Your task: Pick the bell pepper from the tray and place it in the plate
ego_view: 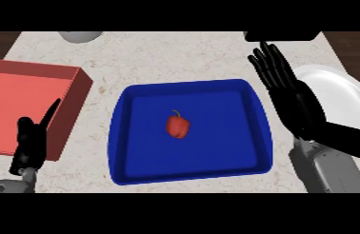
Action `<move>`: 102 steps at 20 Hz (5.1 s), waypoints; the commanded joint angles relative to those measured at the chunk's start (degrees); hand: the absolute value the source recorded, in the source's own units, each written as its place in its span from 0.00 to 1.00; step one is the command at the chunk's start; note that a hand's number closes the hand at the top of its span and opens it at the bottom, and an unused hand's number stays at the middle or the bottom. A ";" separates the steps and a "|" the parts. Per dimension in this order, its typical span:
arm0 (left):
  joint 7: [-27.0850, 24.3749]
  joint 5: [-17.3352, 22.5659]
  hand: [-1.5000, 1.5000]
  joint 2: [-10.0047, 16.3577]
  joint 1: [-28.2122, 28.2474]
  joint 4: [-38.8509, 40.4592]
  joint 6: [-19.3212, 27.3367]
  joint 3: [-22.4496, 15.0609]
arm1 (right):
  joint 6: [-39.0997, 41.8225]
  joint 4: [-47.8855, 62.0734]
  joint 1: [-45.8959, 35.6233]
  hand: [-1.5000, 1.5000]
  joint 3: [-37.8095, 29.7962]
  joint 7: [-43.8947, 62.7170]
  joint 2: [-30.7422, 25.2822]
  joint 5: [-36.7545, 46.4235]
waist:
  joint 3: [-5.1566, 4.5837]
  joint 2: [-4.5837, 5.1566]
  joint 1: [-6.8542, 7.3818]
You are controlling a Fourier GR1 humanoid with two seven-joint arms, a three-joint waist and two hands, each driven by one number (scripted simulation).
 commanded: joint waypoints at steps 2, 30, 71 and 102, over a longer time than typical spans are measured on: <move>-3.39 -1.71 0.50 -0.79 -4.45 -5.40 -1.65 -2.09 | -3.00 9.35 0.37 0.00 -0.59 13.29 1.81 -4.47 | 0.20 0.66 1.74; -9.98 -1.94 0.50 -3.42 -13.06 -13.97 -10.90 -6.25 | 8.69 53.32 -46.41 0.00 11.22 88.12 10.46 7.65 | 0.18 0.97 3.28; -7.37 -6.50 0.50 -6.26 -10.94 -17.76 -12.43 -3.07 | 18.31 75.21 -47.58 0.00 14.97 82.67 14.71 -1.80 | 0.25 0.46 3.66; -8.23 -7.64 0.50 -7.41 -9.12 -18.43 -15.32 -1.71 | -15.60 77.44 -50.26 1.00 40.20 80.46 4.91 17.02 | -0.14 1.29 4.43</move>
